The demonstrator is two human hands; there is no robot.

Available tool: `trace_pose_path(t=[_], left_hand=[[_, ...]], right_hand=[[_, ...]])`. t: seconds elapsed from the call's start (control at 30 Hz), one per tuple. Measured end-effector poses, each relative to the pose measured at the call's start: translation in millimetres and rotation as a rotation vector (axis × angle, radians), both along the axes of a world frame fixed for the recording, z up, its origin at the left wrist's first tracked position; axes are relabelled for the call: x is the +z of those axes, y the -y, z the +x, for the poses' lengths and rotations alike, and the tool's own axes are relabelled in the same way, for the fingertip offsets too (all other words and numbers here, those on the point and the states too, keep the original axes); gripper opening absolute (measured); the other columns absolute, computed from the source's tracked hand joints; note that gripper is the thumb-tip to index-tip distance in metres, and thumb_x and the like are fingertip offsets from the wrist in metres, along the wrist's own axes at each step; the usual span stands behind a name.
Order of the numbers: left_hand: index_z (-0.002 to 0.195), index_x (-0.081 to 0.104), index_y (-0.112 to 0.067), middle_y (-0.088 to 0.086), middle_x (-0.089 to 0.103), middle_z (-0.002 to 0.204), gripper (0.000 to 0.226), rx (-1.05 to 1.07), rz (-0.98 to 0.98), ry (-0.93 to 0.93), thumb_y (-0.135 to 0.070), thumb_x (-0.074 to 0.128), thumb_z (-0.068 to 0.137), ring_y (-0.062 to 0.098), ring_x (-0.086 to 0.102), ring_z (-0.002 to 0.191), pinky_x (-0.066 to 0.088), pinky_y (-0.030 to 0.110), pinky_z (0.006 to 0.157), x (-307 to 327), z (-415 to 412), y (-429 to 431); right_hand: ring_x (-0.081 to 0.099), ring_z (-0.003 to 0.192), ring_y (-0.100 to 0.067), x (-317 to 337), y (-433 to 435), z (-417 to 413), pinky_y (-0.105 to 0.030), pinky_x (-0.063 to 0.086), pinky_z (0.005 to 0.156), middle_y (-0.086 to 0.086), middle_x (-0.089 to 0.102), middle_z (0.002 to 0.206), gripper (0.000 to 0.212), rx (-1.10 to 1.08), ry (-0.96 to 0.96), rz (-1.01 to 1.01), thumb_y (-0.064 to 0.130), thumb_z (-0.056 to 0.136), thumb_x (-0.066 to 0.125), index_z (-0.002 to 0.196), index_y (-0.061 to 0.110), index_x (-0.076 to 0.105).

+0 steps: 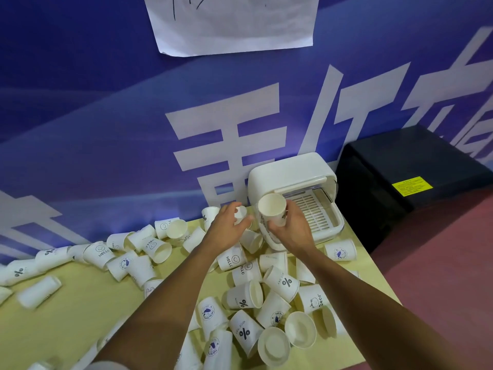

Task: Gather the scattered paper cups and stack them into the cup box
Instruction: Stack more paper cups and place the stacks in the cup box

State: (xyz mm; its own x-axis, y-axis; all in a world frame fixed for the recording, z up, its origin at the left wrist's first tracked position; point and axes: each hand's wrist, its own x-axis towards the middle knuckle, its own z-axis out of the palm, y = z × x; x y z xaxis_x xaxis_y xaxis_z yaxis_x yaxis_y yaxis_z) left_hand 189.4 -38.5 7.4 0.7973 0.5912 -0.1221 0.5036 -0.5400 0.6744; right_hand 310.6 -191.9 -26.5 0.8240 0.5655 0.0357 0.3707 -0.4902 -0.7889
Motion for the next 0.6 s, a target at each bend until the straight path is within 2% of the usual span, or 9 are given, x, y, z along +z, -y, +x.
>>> trace_pose_path(t=[0.17,0.3,0.47,0.6], left_hand=[[0.138,0.042,-0.027,-0.001,0.045,0.140,0.054,-0.012,0.042,-0.088,-0.050,0.056,0.091,0.020,0.055,0.115,0.050,0.042,0.097,-12.1,-14.2,-7.4],[0.140,0.040,-0.026,-0.002,0.042,0.143,0.055,-0.039,0.063,-0.118,-0.048,0.055,0.092,0.020,0.053,0.121,0.048,0.042,0.099,-20.2,-22.4,-9.4],[0.138,0.040,-0.026,0.001,0.044,0.139,0.054,-0.007,0.068,-0.159,-0.049,0.056,0.092,0.023,0.055,0.117,0.048,0.042,0.097,-29.0,-34.1,-12.4],[0.138,0.041,-0.025,0.002,0.045,0.138,0.055,0.011,0.064,-0.161,-0.049,0.057,0.091,0.022,0.054,0.118,0.047,0.041,0.097,-32.9,-43.6,-15.5]], right_hand=[[0.058,0.103,-0.020,-2.7,-0.8,13.2,-0.039,0.053,0.084,0.001,0.058,0.116,0.064,-0.105,-0.050,0.014,0.035,0.075,0.078,0.128,0.023,0.043],[0.059,0.106,-0.024,-8.5,-4.1,17.9,-0.040,0.053,0.086,0.000,0.059,0.118,0.063,-0.088,-0.091,-0.065,0.029,0.079,0.079,0.129,0.022,0.042],[0.061,0.107,-0.027,-16.7,-5.4,17.1,-0.043,0.054,0.086,-0.003,0.062,0.119,0.067,-0.090,-0.106,-0.138,0.031,0.074,0.083,0.128,0.019,0.045],[0.053,0.122,-0.030,-19.0,-5.5,12.3,-0.042,0.048,0.100,-0.010,0.054,0.134,0.079,-0.110,-0.049,-0.200,0.033,0.075,0.085,0.138,0.011,0.042]])
